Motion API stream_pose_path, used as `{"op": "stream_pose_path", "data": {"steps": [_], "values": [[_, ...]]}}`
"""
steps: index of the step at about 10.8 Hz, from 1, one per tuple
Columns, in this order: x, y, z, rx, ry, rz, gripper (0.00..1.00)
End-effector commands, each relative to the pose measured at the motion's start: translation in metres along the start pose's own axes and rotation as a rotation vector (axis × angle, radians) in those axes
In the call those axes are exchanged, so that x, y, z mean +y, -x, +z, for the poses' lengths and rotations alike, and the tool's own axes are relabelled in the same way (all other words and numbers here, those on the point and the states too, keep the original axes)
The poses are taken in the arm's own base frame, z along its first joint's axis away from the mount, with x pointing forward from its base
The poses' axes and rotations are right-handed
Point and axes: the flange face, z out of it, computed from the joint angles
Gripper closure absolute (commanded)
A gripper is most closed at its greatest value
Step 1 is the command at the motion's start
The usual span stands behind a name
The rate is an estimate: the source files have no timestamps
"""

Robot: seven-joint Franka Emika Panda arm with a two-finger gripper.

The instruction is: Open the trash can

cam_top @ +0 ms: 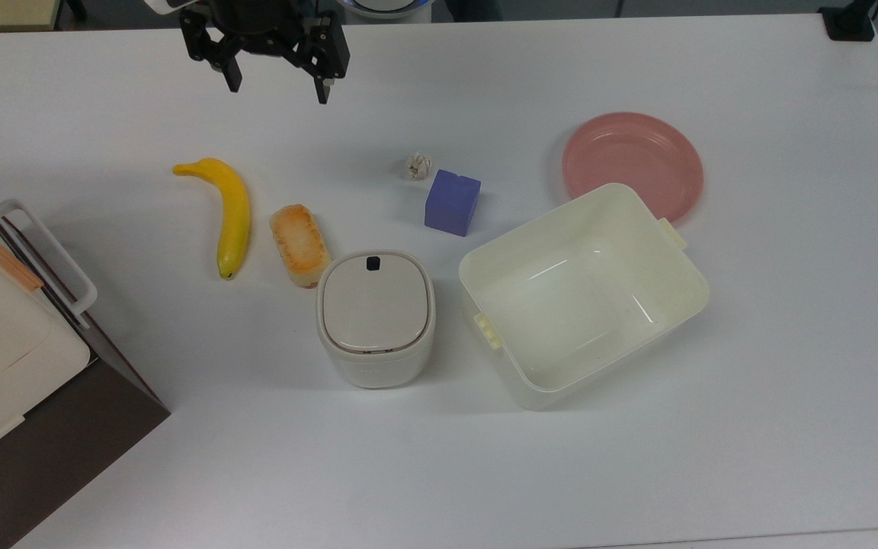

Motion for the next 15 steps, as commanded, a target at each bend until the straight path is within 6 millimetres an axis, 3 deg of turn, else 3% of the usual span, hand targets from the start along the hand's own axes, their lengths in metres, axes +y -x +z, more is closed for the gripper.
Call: {"op": "stream_pose_path", "data": {"steps": [1, 15], "values": [[0.001, 0.001, -0.010, 0.012, -0.005, 0.006, 0.00], [0.010, 0.000, -0.008, 0.010, -0.005, 0.022, 0.00]]}}
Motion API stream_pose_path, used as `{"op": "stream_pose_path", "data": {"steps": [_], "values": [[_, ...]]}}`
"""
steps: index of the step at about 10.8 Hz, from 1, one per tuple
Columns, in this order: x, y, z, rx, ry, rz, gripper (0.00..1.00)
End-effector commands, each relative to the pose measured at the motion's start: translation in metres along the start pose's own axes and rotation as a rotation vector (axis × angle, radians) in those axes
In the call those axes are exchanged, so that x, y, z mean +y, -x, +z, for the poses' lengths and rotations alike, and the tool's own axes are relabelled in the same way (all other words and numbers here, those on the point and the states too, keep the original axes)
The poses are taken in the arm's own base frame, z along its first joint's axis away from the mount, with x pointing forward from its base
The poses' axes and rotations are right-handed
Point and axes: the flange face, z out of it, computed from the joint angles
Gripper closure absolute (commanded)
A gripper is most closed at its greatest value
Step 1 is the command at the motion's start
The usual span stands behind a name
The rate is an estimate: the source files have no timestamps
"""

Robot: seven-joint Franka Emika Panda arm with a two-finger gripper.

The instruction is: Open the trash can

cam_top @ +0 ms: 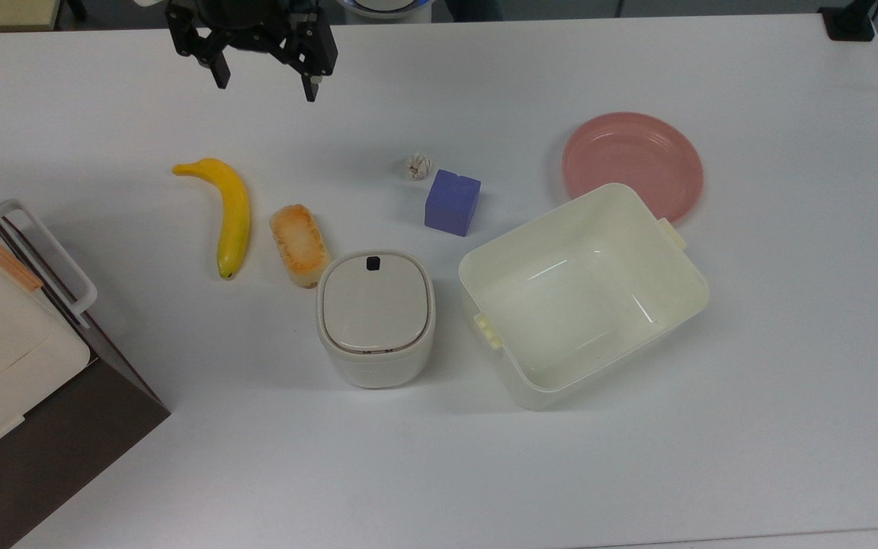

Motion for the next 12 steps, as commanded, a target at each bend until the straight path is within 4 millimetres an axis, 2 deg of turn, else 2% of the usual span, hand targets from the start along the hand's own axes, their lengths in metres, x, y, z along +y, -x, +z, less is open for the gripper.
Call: {"op": "stream_pose_path", "data": {"steps": [1, 8, 12], "values": [[-0.0019, 0.0012, -0.0034, -0.001, -0.005, 0.002, 0.00], [-0.0011, -0.0003, -0.0028, 0.003, -0.005, 0.004, 0.00], [-0.0058, -0.0034, 0.0053, -0.008, -0.005, -0.006, 0.00]]}}
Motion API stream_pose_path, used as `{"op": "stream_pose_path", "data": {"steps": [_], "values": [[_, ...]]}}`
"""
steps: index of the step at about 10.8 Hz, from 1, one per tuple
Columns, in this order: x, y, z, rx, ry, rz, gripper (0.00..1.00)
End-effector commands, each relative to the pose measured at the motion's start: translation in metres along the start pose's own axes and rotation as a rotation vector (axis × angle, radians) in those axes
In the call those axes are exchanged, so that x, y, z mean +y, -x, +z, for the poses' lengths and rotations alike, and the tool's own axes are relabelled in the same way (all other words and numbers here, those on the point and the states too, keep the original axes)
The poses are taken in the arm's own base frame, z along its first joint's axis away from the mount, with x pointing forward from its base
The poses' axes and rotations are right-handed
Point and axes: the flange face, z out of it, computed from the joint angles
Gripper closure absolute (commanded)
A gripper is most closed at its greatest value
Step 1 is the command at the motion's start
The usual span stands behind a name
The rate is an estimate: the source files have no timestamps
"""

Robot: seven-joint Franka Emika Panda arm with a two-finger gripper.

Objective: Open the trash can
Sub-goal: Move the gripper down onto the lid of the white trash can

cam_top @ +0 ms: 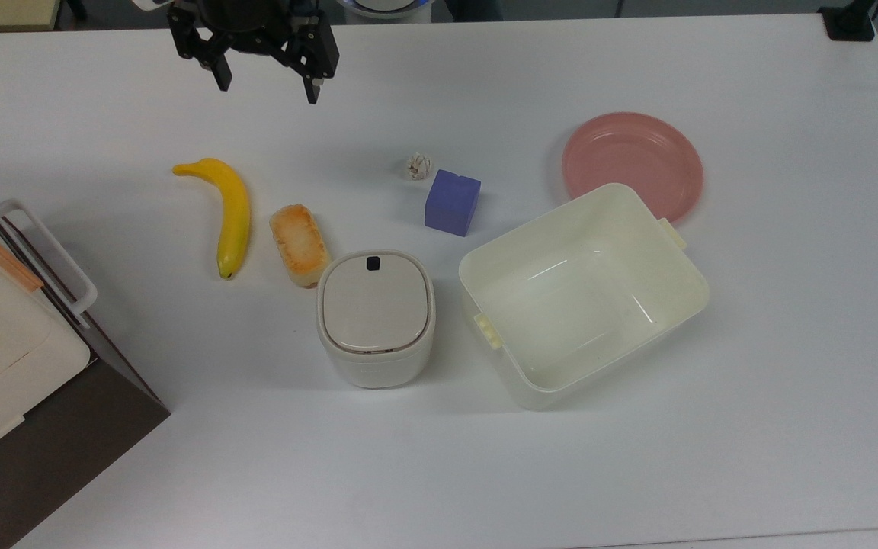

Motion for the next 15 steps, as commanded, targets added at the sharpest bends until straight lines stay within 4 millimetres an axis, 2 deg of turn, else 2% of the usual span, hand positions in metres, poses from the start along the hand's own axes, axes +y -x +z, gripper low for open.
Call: {"op": "stream_pose_path", "data": {"steps": [1, 2, 3, 5, 6, 7, 9, 10, 15], "values": [[-0.005, -0.003, 0.004, -0.006, -0.006, -0.008, 0.00], [-0.007, -0.006, 0.011, -0.009, -0.008, -0.032, 0.14], [-0.008, -0.013, 0.011, 0.034, -0.010, -0.040, 0.39], [-0.015, -0.028, 0.026, 0.086, -0.033, -0.079, 0.90], [-0.019, -0.036, 0.032, 0.111, -0.055, -0.095, 1.00], [-0.023, -0.046, 0.038, 0.163, -0.073, -0.097, 1.00], [-0.056, -0.063, 0.062, 0.218, -0.077, -0.135, 1.00], [-0.059, -0.069, 0.067, 0.250, -0.077, -0.132, 1.00], [-0.127, -0.081, 0.095, 0.302, -0.090, -0.197, 1.00]]}}
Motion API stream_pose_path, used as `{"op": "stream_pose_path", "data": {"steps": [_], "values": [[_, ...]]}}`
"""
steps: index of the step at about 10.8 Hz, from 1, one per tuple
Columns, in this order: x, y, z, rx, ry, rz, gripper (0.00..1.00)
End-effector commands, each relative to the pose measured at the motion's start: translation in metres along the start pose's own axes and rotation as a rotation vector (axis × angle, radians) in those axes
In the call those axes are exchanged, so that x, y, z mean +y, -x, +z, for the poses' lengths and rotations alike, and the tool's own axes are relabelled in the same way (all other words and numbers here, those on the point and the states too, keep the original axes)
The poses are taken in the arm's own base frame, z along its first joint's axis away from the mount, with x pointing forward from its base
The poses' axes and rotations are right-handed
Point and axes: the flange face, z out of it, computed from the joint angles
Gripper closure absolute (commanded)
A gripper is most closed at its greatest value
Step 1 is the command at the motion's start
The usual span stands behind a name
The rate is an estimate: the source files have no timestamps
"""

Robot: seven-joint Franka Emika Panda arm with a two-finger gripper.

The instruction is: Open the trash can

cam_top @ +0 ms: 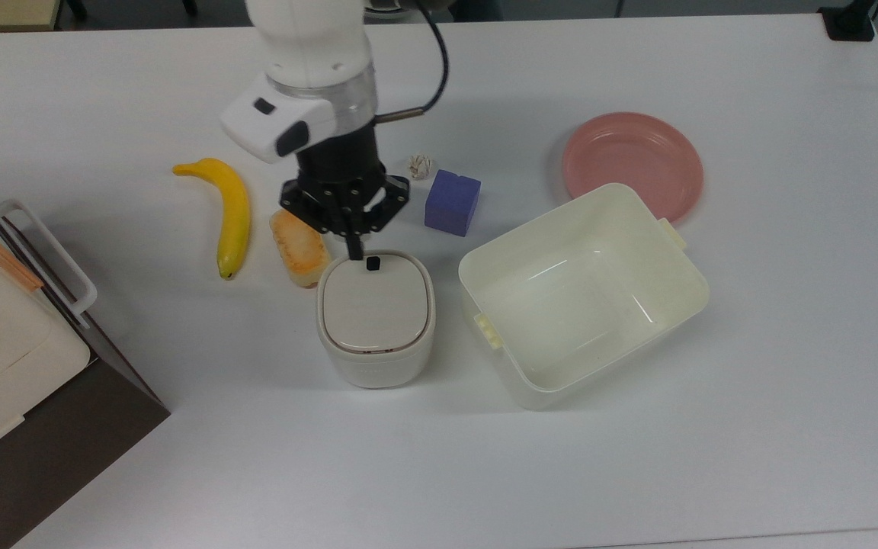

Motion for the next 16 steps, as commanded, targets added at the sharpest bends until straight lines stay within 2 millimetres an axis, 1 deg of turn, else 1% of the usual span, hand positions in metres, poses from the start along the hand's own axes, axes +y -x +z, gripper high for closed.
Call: {"op": "stream_pose_path", "data": {"steps": [1, 3, 4, 5, 6, 7, 8, 9, 11, 12, 13, 14, 15, 16], "values": [[-0.036, -0.007, 0.031, -0.006, -0.013, -0.015, 1.00], [-0.038, -0.003, 0.063, -0.041, 0.003, -0.027, 1.00], [-0.036, -0.002, 0.068, -0.049, 0.019, -0.040, 1.00], [-0.033, -0.003, 0.064, -0.044, 0.023, -0.038, 1.00], [-0.029, -0.004, 0.052, -0.035, 0.025, -0.034, 1.00], [-0.026, -0.007, 0.026, -0.009, 0.024, -0.028, 1.00], [-0.021, -0.005, 0.008, -0.020, 0.022, -0.021, 1.00], [-0.017, -0.001, -0.003, -0.048, 0.020, -0.028, 1.00], [-0.013, 0.000, -0.011, -0.058, 0.018, -0.035, 1.00], [-0.010, 0.001, -0.019, -0.055, 0.019, -0.031, 1.00], [0.000, 0.004, -0.029, -0.076, 0.021, -0.017, 1.00], [0.009, 0.012, -0.044, -0.120, 0.020, -0.025, 0.85], [0.014, 0.021, -0.060, -0.170, 0.015, -0.036, 0.41], [0.023, 0.030, -0.077, -0.209, 0.015, -0.018, 0.14]]}}
